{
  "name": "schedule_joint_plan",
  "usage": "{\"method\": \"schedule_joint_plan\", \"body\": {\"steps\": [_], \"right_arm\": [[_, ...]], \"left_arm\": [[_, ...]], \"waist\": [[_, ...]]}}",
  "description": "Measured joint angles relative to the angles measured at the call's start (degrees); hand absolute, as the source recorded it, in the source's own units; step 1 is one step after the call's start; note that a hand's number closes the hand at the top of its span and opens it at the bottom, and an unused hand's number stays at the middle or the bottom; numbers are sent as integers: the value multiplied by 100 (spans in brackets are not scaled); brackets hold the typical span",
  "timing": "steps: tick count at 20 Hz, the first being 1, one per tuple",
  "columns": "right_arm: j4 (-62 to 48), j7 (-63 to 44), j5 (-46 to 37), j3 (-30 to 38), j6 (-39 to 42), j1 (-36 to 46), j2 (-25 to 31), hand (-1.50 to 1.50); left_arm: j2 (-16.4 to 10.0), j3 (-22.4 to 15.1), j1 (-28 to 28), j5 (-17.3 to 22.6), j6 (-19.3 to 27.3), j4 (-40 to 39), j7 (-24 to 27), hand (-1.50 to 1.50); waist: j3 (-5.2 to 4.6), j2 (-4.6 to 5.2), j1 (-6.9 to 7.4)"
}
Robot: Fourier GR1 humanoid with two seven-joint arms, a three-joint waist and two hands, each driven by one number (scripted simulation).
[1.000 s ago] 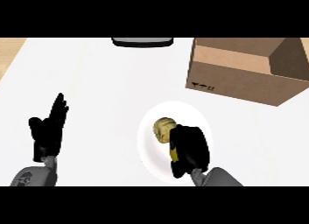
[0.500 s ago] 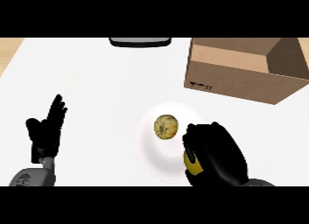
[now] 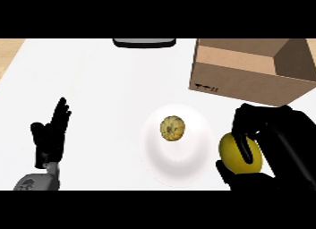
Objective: Pick the lemon from the plate and place it in the cardboard box
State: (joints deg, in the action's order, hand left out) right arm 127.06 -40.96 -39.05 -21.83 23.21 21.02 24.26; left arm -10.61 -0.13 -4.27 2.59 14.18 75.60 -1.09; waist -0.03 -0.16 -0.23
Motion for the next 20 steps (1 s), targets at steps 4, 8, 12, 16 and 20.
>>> {"method": "schedule_joint_plan", "body": {"steps": [4, 8, 12, 16, 20], "right_arm": [[-329, 255, 70, 687, 186, 333, 111, 150], [-928, 694, 110, 1287, 103, 764, 138, 150], [-1894, 1342, 134, 1776, -167, 1134, 159, 150], [-2927, 2045, 55, 2063, -519, 1399, 135, 150], [-4256, 2789, -27, 2279, -944, 1857, 94, 150]], "left_arm": [[4, 45, -27, -3, -71, -32, 1, 0], [46, 48, -152, -74, -52, -88, -38, 0], [39, 77, -176, -77, -94, -21, -114, 0], [67, 118, -182, -100, -128, -105, -37, 0], [29, 206, -238, -50, -237, -229, 56, 0]], "waist": [[2, 11, 24], [2, 19, 48], [3, 26, 71], [2, 31, 82], [2, 45, 119]]}}
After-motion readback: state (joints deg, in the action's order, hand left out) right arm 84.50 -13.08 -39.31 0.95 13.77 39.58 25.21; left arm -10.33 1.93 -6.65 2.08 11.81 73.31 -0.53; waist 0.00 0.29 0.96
